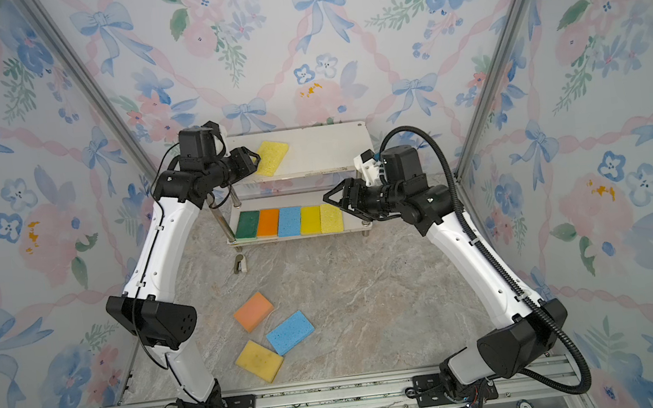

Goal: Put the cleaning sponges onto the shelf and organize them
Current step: 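Grip the yellow sponge with the left gripper and slide it along the top shelf, then push the yellow sponge beside the scrub sponge with the left gripper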

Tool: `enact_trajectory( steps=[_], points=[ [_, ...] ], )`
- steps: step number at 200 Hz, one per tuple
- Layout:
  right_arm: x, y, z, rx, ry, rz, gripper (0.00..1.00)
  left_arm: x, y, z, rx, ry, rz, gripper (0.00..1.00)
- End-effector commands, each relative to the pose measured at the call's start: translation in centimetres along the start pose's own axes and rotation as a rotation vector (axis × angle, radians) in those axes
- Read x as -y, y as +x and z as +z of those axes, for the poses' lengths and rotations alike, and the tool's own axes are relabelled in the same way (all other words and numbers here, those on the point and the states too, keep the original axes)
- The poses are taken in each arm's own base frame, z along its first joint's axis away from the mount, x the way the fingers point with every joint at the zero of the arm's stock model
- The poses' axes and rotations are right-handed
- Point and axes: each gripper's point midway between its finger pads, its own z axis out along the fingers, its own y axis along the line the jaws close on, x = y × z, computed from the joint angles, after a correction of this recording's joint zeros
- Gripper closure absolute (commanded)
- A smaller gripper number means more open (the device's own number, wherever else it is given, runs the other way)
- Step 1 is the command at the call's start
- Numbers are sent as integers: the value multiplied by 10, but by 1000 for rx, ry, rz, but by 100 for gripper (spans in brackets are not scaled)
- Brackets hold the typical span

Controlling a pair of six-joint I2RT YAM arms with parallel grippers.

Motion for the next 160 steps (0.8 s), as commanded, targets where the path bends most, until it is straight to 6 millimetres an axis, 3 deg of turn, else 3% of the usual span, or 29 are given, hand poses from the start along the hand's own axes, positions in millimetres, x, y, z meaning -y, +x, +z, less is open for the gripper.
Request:
enact_trajectory(
  steps=[1,23,46,96,160],
  points=[
    [-9,0,-7,10,-35,-7,30,-2,5,-5,-11,-21,31,50],
    [-9,-2,-7,17,-44,2,30,-6,12,-2,-30,-40,35,57],
    [-9,-4,-9,24,-46,5,30,-8,15,-1,-36,-47,32,73],
    [-7,-5,-7,27,-45,10,30,10,-8,-18,21,13,14,98],
    [-13,-3,2,10,-61,5,30,5,-46,-67,155,-9,-61,100]
  ],
)
